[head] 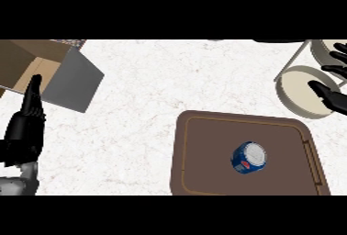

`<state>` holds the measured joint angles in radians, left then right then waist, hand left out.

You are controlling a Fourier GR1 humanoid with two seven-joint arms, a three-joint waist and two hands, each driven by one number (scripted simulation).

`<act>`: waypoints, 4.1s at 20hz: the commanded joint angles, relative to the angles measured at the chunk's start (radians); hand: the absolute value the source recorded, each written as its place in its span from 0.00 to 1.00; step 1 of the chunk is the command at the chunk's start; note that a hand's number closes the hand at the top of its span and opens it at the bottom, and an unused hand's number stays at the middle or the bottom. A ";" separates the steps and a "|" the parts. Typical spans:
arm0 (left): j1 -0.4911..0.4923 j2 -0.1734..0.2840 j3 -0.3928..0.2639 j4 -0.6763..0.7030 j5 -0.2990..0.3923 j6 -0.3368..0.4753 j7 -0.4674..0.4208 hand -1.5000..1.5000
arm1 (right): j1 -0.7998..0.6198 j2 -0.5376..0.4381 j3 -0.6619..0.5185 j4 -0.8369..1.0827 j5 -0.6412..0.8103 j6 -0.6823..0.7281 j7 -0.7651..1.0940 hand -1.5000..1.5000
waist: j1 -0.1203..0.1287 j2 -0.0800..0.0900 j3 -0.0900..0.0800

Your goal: Pick the can from the tray and place it in the tiered basket

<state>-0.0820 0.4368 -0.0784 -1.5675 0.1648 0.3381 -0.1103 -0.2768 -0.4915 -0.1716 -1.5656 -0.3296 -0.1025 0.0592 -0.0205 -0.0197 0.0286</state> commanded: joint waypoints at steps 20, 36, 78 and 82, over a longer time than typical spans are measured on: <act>0.306 -0.124 -0.134 -0.030 -0.033 0.029 0.119 0.50 | 0.148 -0.444 0.225 -0.334 0.228 0.361 0.321 0.00 | -0.054 0.026 -0.039; 0.344 -0.151 -0.165 -0.067 -0.062 0.040 0.127 0.50 | 0.192 -0.445 0.451 -0.593 0.515 0.292 0.663 0.00 | -0.028 0.032 -0.034; 0.265 -0.169 -0.147 -0.027 -0.074 0.002 0.173 0.50 | 0.033 -0.185 0.809 -0.359 0.636 0.424 1.020 0.00 | 0.002 0.036 -0.032; 0.304 -0.184 -0.168 -0.036 -0.093 0.014 0.155 0.50 | 0.055 -0.168 0.827 -0.321 0.656 0.400 0.991 0.00 | 0.006 0.032 -0.031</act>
<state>0.1868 0.2760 -0.2478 -1.7863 0.0205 0.3729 -0.0480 -0.2343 -0.6880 0.6286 -1.9100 0.3070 0.2964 0.9919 -0.0086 -0.0135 0.0267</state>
